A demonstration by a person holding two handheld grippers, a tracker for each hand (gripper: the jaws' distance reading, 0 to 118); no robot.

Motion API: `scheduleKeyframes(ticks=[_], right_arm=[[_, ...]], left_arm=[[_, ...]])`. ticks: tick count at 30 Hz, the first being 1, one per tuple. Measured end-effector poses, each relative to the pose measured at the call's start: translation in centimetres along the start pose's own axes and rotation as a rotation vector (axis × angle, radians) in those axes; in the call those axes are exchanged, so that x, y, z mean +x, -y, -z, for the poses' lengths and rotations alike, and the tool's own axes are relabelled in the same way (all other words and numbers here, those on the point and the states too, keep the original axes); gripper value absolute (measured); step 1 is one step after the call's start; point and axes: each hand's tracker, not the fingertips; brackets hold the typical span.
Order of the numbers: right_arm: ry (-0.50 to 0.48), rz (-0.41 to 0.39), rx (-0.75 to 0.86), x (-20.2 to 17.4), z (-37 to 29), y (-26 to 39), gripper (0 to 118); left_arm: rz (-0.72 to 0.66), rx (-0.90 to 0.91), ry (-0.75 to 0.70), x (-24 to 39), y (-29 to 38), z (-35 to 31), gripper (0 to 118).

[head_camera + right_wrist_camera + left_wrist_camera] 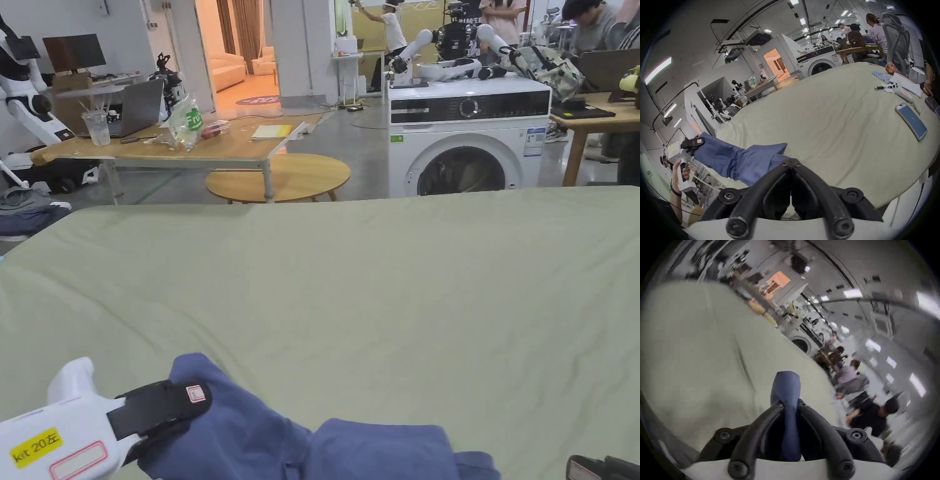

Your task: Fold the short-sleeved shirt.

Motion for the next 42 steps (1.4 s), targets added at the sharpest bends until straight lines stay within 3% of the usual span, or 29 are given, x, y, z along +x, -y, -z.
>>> scheduleKeyframes(ticks=[4, 8, 11, 12, 15, 17, 18, 20, 21, 25, 27, 29, 34, 35, 39, 40, 42], right_arm=[[-0.028, 0.007, -0.003, -0.5, -0.1, 0.2, 0], [-0.02, -0.033, -0.016, -0.7, -2.3, 1.1, 0], [0.0, -0.024, -0.008, 0.2, -4.3, 1.4, 0], [0.012, -0.017, 0.002, 0.6, -4.8, 1.3, 0], [0.069, 0.008, 0.012, 2.2, -5.3, 0.9, 0], [0.065, 0.063, 0.021, 3.2, -5.3, 0.8, 0], [0.045, 0.092, 0.029, 3.3, -5.2, 0.8, 0], [0.025, 0.115, 0.03, 3.5, -4.9, 0.9, 0], [0.021, 0.114, 0.024, 3.4, -4.7, 1.0, 0], [0.006, 0.076, -0.037, 2.2, -3.2, 1.4, 0], [0.012, 0.044, -0.061, 1.4, -2.8, 1.7, 0], [0.007, 0.011, -0.095, 0.6, -2.4, 2.2, 0], [-0.01, -0.045, -0.167, -1.4, 1.0, 2.3, 0], [-0.016, -0.06, -0.175, -2.0, 2.1, 2.0, 0], [-0.035, -0.115, -0.209, -4.2, 7.1, 0.9, 0], [-0.032, -0.138, -0.241, -4.5, 8.4, 0.8, 0], [0.037, -0.192, -0.342, -4.8, 11.6, 1.4, 0]], left_arm=[[0.111, -0.122, 0.091, 4.3, 3.4, 6.4, 4], [0.161, -0.359, 0.072, 6.6, 9.7, 16.6, 4], [0.2, -0.444, 0.13, 8.4, 12.8, 19.0, 4], [0.212, -0.436, 0.158, 8.9, 13.0, 19.5, 9], [0.165, -0.433, 0.259, 9.3, 11.7, 19.6, 59], [0.077, -0.367, 0.301, 8.9, 10.4, 18.9, 57], [0.067, -0.359, 0.294, 8.6, 9.9, 18.6, 47], [0.078, -0.374, 0.276, 8.3, 9.8, 18.4, 4], [0.098, -0.373, 0.268, 8.1, 10.4, 18.7, 0], [0.203, -0.562, 0.237, 7.4, 15.6, 22.4, 0], [0.239, -0.629, 0.141, 6.6, 17.9, 24.0, 0], [0.122, -0.539, 0.194, 6.9, 16.7, 23.0, 0], [0.12, -0.437, 0.306, 7.3, 13.7, 19.7, 0], [0.095, -0.384, 0.32, 6.9, 12.7, 18.4, 5], [0.033, -0.298, 0.314, 3.1, 8.6, 13.9, 74], [0.021, -0.29, 0.3, 2.0, 8.0, 13.1, 84], [-0.077, -0.261, 0.234, -0.9, 7.0, 11.4, 87]])
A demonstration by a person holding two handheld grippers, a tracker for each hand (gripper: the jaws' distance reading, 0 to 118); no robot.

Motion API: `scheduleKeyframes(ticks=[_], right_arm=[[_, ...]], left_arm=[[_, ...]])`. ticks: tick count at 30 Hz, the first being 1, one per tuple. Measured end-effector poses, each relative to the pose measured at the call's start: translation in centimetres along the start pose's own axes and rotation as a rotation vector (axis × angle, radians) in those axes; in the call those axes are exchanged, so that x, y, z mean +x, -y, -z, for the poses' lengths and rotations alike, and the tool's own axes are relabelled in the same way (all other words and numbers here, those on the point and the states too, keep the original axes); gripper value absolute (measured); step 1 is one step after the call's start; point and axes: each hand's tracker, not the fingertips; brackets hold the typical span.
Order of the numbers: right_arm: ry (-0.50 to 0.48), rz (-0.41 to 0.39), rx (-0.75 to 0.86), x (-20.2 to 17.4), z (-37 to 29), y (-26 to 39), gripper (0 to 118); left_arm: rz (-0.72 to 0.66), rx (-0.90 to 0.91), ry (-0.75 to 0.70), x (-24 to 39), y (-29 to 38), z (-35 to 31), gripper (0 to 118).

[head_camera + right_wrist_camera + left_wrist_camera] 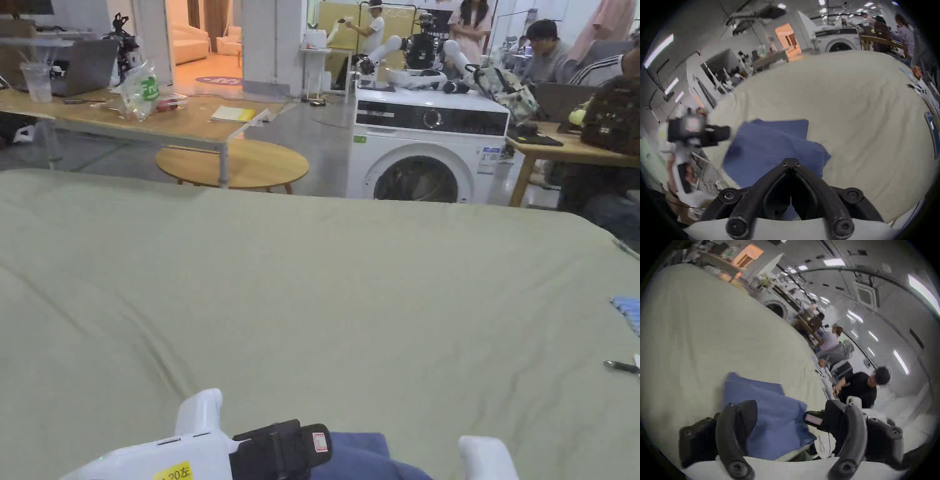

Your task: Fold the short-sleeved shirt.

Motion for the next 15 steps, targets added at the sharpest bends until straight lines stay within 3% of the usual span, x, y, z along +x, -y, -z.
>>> scheduleKeyframes(ticks=[2, 3, 6, 9, 11, 12, 13, 14, 15], right_arm=[[0.051, -0.049, -0.106, 0.0, 2.9, 0.7, 0], [0.044, -0.05, -0.06, 0.2, 3.4, 1.4, 0], [0.021, 0.031, -0.019, 0.5, 2.2, 1.5, 0], [0.012, 0.043, -0.02, 0.9, 2.2, 1.6, 0], [0.007, 0.064, -0.016, 0.9, 2.1, 1.7, 0], [0.006, 0.065, -0.014, 1.1, 2.1, 1.8, 0], [0.005, 0.065, -0.013, 1.1, 2.2, 1.8, 0], [0.005, 0.069, -0.01, 1.1, 2.2, 1.8, 0], [0.006, 0.074, -0.009, 1.1, 2.3, 1.9, 0]], left_arm=[[-0.1, 0.005, -0.002, -1.7, -0.1, -1.5, 87], [-0.105, 0.0, 0.001, -2.3, 0.0, -2.0, 87], [-0.033, -0.032, -0.079, -3.4, 0.1, -1.5, 87], [-0.022, -0.124, -0.067, -4.9, 0.2, 1.6, 87], [-0.045, -0.203, -0.148, -5.7, 0.9, 4.0, 87], [0.016, -0.213, -0.114, -5.6, 1.5, 4.8, 82], [0.076, -0.179, -0.134, -4.8, 1.6, 4.8, 68], [0.142, -0.194, -0.21, -3.6, 1.3, 4.8, 68], [0.177, -0.202, -0.244, -3.2, 1.2, 4.9, 61]])
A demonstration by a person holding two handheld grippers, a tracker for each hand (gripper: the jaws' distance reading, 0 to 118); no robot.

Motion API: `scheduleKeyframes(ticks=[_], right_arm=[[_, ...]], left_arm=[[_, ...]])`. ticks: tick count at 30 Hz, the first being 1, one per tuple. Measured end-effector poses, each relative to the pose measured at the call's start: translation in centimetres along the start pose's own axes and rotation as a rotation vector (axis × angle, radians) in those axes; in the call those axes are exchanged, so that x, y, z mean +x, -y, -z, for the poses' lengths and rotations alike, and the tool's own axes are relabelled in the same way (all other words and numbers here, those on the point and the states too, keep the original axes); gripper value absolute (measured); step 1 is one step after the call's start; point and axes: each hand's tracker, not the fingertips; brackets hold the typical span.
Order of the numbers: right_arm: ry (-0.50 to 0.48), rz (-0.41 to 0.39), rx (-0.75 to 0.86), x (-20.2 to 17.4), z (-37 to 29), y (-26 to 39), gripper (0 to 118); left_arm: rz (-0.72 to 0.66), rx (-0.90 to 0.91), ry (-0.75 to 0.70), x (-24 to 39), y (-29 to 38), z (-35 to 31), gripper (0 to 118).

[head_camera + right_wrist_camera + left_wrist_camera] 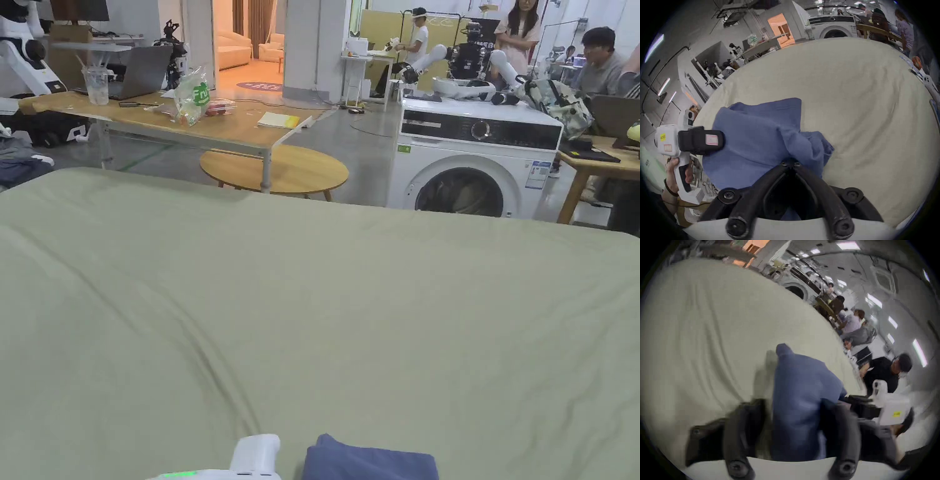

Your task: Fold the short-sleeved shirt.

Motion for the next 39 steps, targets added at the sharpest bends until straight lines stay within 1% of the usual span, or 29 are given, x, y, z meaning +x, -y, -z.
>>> scheduleKeyframes(ticks=[1, 2, 3, 5, 7, 8, 9, 10, 11, 12, 13, 15, 16, 17, 18, 19, 21, 23, 24, 25, 27, 29, 30, 31, 32, 33, 34, 36, 39], right_arm=[[0.0, 0.0, 0.002, 0.0, 0.1, 0.1, 0], [0.013, -0.013, 0.004, -0.2, 0.2, 0.1, 0], [0.016, -0.021, 0.006, -0.2, 0.1, 0.1, 0], [0.02, -0.017, 0.01, -0.5, -0.3, 0.0, 0], [0.033, -0.011, 0.02, -1.8, -1.5, -0.6, 0], [0.02, -0.039, 0.074, -3.1, -2.5, -1.0, 0], [-0.047, -0.105, 0.114, -4.7, -3.1, -1.6, 0], [-0.069, -0.152, 0.127, -6.4, -2.9, -2.4, 0], [-0.049, -0.193, 0.119, -8.5, -2.1, -3.5, 0], [-0.051, -0.236, 0.119, -10.8, -0.9, -4.6, 0], [-0.085, -0.26, 0.132, -12.4, -0.2, -5.3, 0], [-0.203, -0.244, 0.152, -16.5, 1.7, -7.0, 0], [-0.24, -0.234, 0.154, -18.0, 2.4, -7.5, 0], [-0.287, -0.233, 0.152, -19.9, 3.5, -8.2, 0], [-0.318, -0.242, 0.146, -21.8, 4.5, -8.8, 0], [-0.337, -0.253, 0.142, -23.6, 5.3, -9.2, 0], [-0.367, -0.294, 0.138, -26.7, 7.2, -9.9, 0], [-0.379, -0.3, 0.128, -29.1, 8.8, -10.1, 0], [-0.39, -0.305, 0.107, -30.1, 9.6, -10.2, 0], [-0.404, -0.312, 0.092, -30.7, 10.0, -10.0, 0], [-0.412, -0.335, 0.078, -31.4, 10.3, -9.5, 0], [-0.39, -0.384, 0.083, -31.1, 9.9, -9.4, 0], [-0.363, -0.42, 0.118, -30.7, 9.4, -9.5, 0], [-0.321, -0.437, 0.157, -30.2, 8.8, -9.7, 0], [-0.268, -0.438, 0.207, -29.5, 8.1, -9.8, 0], [-0.241, -0.415, 0.245, -28.4, 7.1, -10.1, 0], [-0.247, -0.398, 0.266, -27.4, 6.4, -10.5, 0], [-0.253, -0.354, 0.311, -24.7, 4.3, -11.0, 0], [-0.186, -0.33, 0.421, -20.6, 0.2, -11.0, 0]], left_arm=[[0.014, 0.001, 0.033, 0.0, 0.0, 0.2, 46], [-0.022, 0.006, 0.048, 0.0, 0.3, 0.0, 35], [-0.057, 0.011, 0.058, -0.4, 0.3, 0.1, 35], [-0.179, 0.032, 0.133, -1.3, 0.6, -0.2, 33], [-0.247, 0.042, 0.192, -2.3, 0.5, -1.2, 29], [-0.265, 0.053, 0.232, -2.8, -0.1, -2.1, 27], [-0.293, 0.085, 0.263, -3.4, -0.6, -3.3, 23], [-0.323, 0.114, 0.277, -4.0, -1.1, -4.6, 23], [-0.307, 0.15, 0.257, -4.9, -1.8, -6.4, 22], [-0.257, 0.17, 0.205, -6.0, -2.5, -8.5, 22], [-0.231, 0.195, 0.154, -7.0, -2.9, -10.4, 22], [-0.235, 0.239, 0.067, -10.4, -3.5, -15.6, 22], [-0.253, 0.246, 0.035, -11.7, -3.6, -17.3, 22], [-0.252, 0.26, -0.031, -13.4, -3.9, -19.7, 22], [-0.214, 0.275, -0.121, -15.7, -4.2, -21.9, 22], [-0.21, 0.286, -0.18, -17.4, -4.5, -23.7, 22], [-0.297, 0.328, -0.254, -21.3, -4.8, -26.5, 22], [-0.271, 0.272, -0.313, -24.1, -5.2, -27.6, 22], [-0.247, 0.237, -0.378, -24.8, -5.3, -27.3, 27], [-0.217, 0.248, -0.454, -25.2, -5.0, -27.2, 42], [-0.147, 0.32, -0.531, -26.3, -5.2, -27.0, 89], [-0.146, 0.368, -0.581, -25.5, -5.1, -27.8, 90], [-0.161, 0.43, -0.592, -24.3, -4.9, -28.6, 90], [-0.178, 0.471, -0.598, -23.4, -4.9, -29.2, 90], [-0.154, 0.517, -0.581, -22.1, -4.9, -29.8, 90], [-0.105, 0.546, -0.568, -20.3, -5.1, -30.3, 90], [-0.056, 0.584, -0.581, -18.6, -5.0, -30.8, 90], [0.093, 0.679, -0.625, -13.6, -5.0, -30.8, 90], [0.215, 0.809, -0.571, -6.3, -5.1, -29.8, 90]])
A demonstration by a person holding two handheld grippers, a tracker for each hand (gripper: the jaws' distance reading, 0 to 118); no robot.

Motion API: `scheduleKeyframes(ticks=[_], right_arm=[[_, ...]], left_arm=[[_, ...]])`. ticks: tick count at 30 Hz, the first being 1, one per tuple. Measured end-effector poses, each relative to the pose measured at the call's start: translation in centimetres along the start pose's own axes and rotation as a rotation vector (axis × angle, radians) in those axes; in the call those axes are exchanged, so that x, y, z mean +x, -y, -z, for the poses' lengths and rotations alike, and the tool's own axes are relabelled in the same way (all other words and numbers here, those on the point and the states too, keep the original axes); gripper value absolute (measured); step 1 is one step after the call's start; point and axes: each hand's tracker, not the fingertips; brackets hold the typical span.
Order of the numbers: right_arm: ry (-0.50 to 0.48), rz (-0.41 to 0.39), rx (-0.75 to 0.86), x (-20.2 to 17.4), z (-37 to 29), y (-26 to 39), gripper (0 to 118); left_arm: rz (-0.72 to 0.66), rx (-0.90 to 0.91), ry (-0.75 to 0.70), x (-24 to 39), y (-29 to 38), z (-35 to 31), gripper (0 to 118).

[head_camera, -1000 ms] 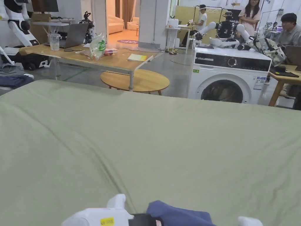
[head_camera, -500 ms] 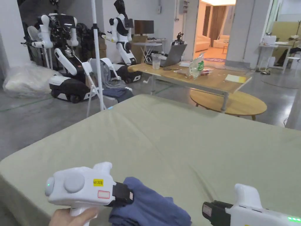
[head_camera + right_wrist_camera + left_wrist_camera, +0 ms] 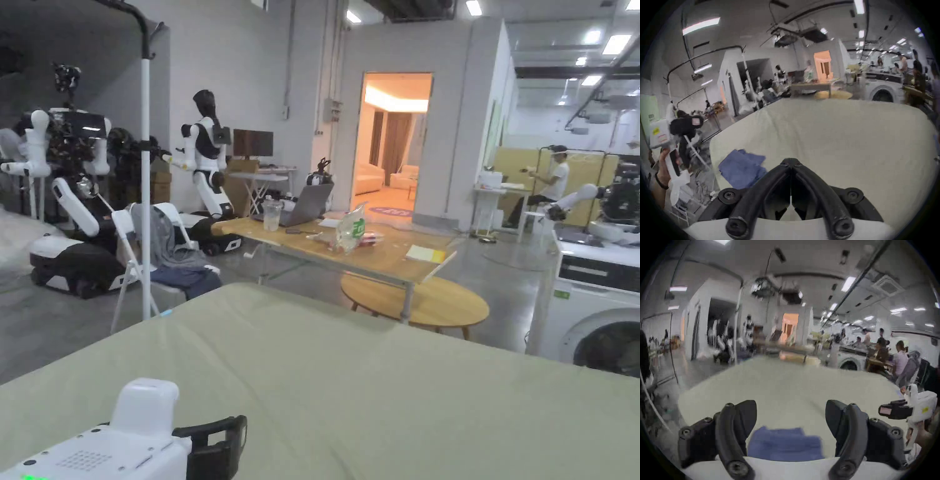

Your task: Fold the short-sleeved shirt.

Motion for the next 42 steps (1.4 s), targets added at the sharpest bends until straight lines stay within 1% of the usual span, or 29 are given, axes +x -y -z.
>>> scheduleKeyframes(ticks=[3, 5, 8, 9, 10, 11, 12, 13, 14, 15, 16, 18, 20, 22, 24, 25, 27, 30, 33, 39, 42], right_arm=[[0.07, 0.015, 0.082, 3.4, -5.2, -0.4, 0], [0.12, 0.02, 0.107, 5.9, -8.1, -0.9, 0], [0.248, 0.011, 0.179, 9.2, -12.3, -1.3, 0], [0.318, -0.016, 0.2, 9.8, -13.5, -1.4, 0], [0.392, -0.081, 0.217, 9.7, -14.3, -1.5, 0], [0.464, -0.142, 0.232, 9.7, -15.2, -1.6, 0], [0.521, -0.184, 0.261, 9.5, -16.0, -1.5, 0], [0.54, -0.185, 0.271, 9.6, -16.5, -1.5, 0], [0.538, -0.186, 0.286, 9.4, -16.8, -1.3, 0], [0.515, -0.178, 0.282, 9.4, -17.2, -1.0, 0], [0.513, -0.174, 0.279, 9.4, -17.6, -0.7, 0], [0.53, -0.166, 0.287, 9.1, -18.4, 0.6, 0], [0.559, -0.158, 0.304, 8.6, -19.4, 1.9, 0], [0.547, -0.142, 0.315, 8.7, -19.9, 2.3, 0], [0.54, -0.084, 0.319, 8.5, -20.2, 2.2, 0], [0.536, -0.064, 0.324, 8.4, -20.3, 2.2, 0], [0.52, -0.061, 0.333, 8.3, -20.3, 2.4, 0], [0.547, -0.089, 0.328, 7.4, -19.8, 2.8, 0], [0.538, -0.094, 0.344, 6.7, -19.9, 3.1, 0], [0.53, -0.104, 0.343, 6.4, -20.3, 2.8, 0], [0.512, -0.082, 0.331, 6.7, -20.4, 3.1, 0]], left_arm=[[0.034, 0.071, 0.07, 5.9, -1.3, -0.5, 90], [0.071, 0.091, 0.088, 9.7, -2.2, -0.8, 90], [0.07, 0.132, 0.131, 14.7, -3.0, -0.9, 88], [0.082, 0.167, 0.146, 16.5, -3.0, -1.0, 87], [0.106, 0.192, 0.158, 18.1, -2.7, -1.0, 85], [0.169, 0.211, 0.153, 19.6, -2.4, -0.7, 78], [0.252, 0.211, 0.115, 21.6, -2.0, -0.4, 47], [0.292, 0.201, 0.08, 23.1, -1.8, -0.1, 11], [0.3, 0.182, 0.052, 24.6, -1.7, 0.3, 0], [0.279, 0.155, 0.041, 25.4, -1.6, 1.0, 0], [0.23, 0.162, 0.039, 26.1, -1.4, 1.1, 0], [0.171, 0.149, 0.084, 26.7, -1.0, 0.3, 0], [0.146, 0.174, 0.047, 26.2, -0.6, -1.1, 0], [0.094, 0.177, 0.062, 25.5, 0.5, -2.6, 0], [0.067, 0.158, 0.091, 24.7, 1.2, -3.7, 0], [0.064, 0.155, 0.087, 24.7, 1.6, -4.0, 0], [0.092, 0.146, 0.084, 24.9, 2.1, -4.5, 0], [0.129, 0.141, 0.2, 25.1, 2.1, -4.9, 0], [0.12, 0.125, 0.174, 25.5, 2.1, -4.9, 0], [0.117, 0.1, 0.187, 25.6, 2.4, -5.1, 0], [0.125, 0.102, 0.197, 25.8, 2.4, -5.4, 0]])
